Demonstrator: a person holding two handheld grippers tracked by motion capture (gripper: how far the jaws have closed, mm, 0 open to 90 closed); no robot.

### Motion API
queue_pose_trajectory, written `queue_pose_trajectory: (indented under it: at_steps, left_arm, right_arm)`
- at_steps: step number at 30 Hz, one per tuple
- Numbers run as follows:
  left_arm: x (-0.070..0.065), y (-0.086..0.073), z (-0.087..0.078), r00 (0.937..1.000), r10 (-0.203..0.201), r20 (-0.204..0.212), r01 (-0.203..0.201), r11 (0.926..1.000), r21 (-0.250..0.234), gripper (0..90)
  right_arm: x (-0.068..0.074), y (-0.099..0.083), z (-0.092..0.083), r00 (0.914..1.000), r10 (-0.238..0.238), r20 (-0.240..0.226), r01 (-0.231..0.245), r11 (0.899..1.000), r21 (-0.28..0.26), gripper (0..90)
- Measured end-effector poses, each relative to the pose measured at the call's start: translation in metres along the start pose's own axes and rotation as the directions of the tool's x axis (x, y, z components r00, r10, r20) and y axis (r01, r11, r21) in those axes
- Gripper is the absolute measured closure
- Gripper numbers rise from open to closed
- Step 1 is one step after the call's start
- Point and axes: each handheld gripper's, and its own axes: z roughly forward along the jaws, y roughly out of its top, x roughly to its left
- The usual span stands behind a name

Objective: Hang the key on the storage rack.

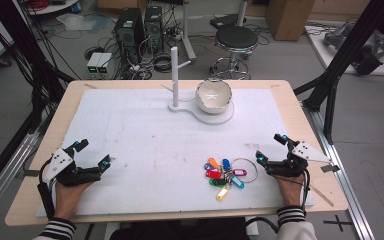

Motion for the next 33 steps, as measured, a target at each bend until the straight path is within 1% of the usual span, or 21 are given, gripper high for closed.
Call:
queue_pose_trajectory:
  at_steps: [1, 2, 3, 4, 5, 7, 9, 11, 14, 16, 19, 20, 21, 23, 24, 26, 27, 30, 31, 32, 33]
  left_arm:
    - [0.0, 0.0, 0.0, 1.0, 0.001, 0.0, -0.001, 1.0, 0.001, 3.0]
    - [0.0, 0.0, 0.0, 1.0, 0.003, 0.001, -0.003, 1.0, 0.003, 3.0]
    - [0.0, 0.0, 0.0, 1.0, 0.005, 0.001, -0.005, 1.0, 0.004, 3.0]
    - [0.0, 0.0, 0.0, 1.0, 0.007, -0.001, -0.007, 1.0, 0.004, 3.0]
    - [0.0, 0.0, 0.0, 1.0, 0.008, -0.002, -0.008, 1.0, 0.005, 3.0]
    - [-0.001, 0.0, 0.0, 1.0, 0.009, -0.003, -0.009, 0.9999, 0.005, 3.0]
    - [-0.001, 0.0, 0.0, 1.0, 0.009, -0.003, -0.009, 0.9999, 0.005, 3.0]
    - [0.0, 0.0, 0.0, 1.0, 0.007, 0.0, -0.007, 0.9999, 0.007, 3.0]
    - [0.0, 0.0, 0.0, 1.0, 0.009, -0.001, -0.009, 0.9999, 0.006, 3.0]
    - [-0.001, 0.0, 0.001, 1.0, 0.009, -0.002, -0.009, 0.9999, 0.006, 3.0]
    - [-0.001, 0.0, 0.001, 0.9999, 0.01, -0.002, -0.01, 0.9999, 0.007, 3.0]
    - [-0.001, 0.0, 0.0, 0.9999, 0.01, -0.004, -0.01, 0.9999, 0.007, 3.0]
    - [-0.001, 0.0, 0.0, 1.0, 0.009, -0.003, -0.009, 0.9999, 0.006, 3.0]
    - [-0.001, 0.0, 0.001, 1.0, 0.008, -0.002, -0.008, 1.0, 0.006, 3.0]
    - [-0.001, 0.0, 0.001, 1.0, 0.008, -0.002, -0.008, 1.0, 0.006, 3.0]
    - [-0.001, 0.0, 0.001, 0.9999, 0.012, 0.0, -0.012, 0.9999, 0.008, 3.0]
    - [-0.001, 0.0, 0.001, 0.9999, 0.012, 0.0, -0.012, 0.9999, 0.008, 3.0]
    - [-0.001, 0.0, 0.001, 0.9999, 0.015, 0.002, -0.015, 0.9998, 0.011, 3.0]
    - [-0.001, 0.0, 0.001, 0.9999, 0.014, 0.001, -0.014, 0.9998, 0.011, 3.0]
    - [-0.001, 0.0, 0.001, 0.9999, 0.015, 0.002, -0.015, 0.9998, 0.011, 3.0]
    - [-0.001, 0.0, 0.001, 0.9999, 0.014, 0.002, -0.014, 0.9998, 0.011, 3.0]
  right_arm:
    - [0.0, 0.0, 0.0, 1.0, 0.0, 0.0, 0.0, 1.0, 0.0, 1.0]
    - [0.0, 0.008, 0.001, 0.9998, -0.019, 0.007, 0.019, 0.999, 0.045, 1.0]
    - [-0.001, 0.01, 0.001, 0.9996, -0.024, 0.01, 0.024, 0.998, 0.061, 1.0]
    - [-0.001, 0.01, 0.001, 0.9996, -0.024, 0.01, 0.024, 0.998, 0.061, 1.0]
    - [-0.002, 0.018, 0.002, 0.9999, -0.015, -0.004, 0.015, 0.996, 0.092, 1.0]
    - [-0.003, 0.026, 0.002, 0.9999, -0.006, -0.01, 0.007, 0.993, 0.118, 1.0]
    - [-0.004, 0.037, 0.003, 0.9998, -0.011, -0.017, 0.014, 0.989, 0.15, 1.1]
    - [-0.006, 0.048, 0.004, 0.9994, -0.025, -0.024, 0.029, 0.982, 0.185, 1.1]
    - [-0.007, 0.064, 0.007, 0.9982, -0.031, -0.051, 0.043, 0.967, 0.252, 1.0]
    - [-0.008, 0.074, 0.009, 0.9961, -0.049, -0.074, 0.068, 0.956, 0.286, 1.0]
    - [-0.007, 0.085, 0.013, 0.9932, -0.075, -0.089, 0.1, 0.941, 0.325, 1.1]
    - [-0.007, 0.085, 0.013, 0.9932, -0.075, -0.089, 0.1, 0.941, 0.325, 1.1]
    - [-0.007, 0.091, 0.017, 0.9912, -0.077, -0.108, 0.111, 0.926, 0.362, 1.0]
    - [-0.007, 0.094, 0.022, 0.9884, -0.076, -0.132, 0.124, 0.905, 0.406, 1.1]
    - [-0.007, 0.096, 0.024, 0.9869, -0.071, -0.145, 0.128, 0.892, 0.433, 1.1]
    - [-0.005, 0.099, 0.03, 0.9818, -0.09, -0.167, 0.16, 0.867, 0.472, 1.1]
    - [-0.005, 0.1, 0.034, 0.9792, -0.098, -0.178, 0.174, 0.857, 0.485, 1.1]
    - [-0.002, 0.101, 0.043, 0.9735, -0.099, -0.206, 0.197, 0.822, 0.534, 1.1]
    - [0.0, 0.1, 0.046, 0.9718, -0.1, -0.214, 0.204, 0.812, 0.547, 1.1]
    - [0.0, 0.1, 0.046, 0.9718, -0.1, -0.214, 0.204, 0.812, 0.547, 1.1]
    - [0.001, 0.099, 0.051, 0.9672, -0.104, -0.231, 0.222, 0.79, 0.572, 1.1]
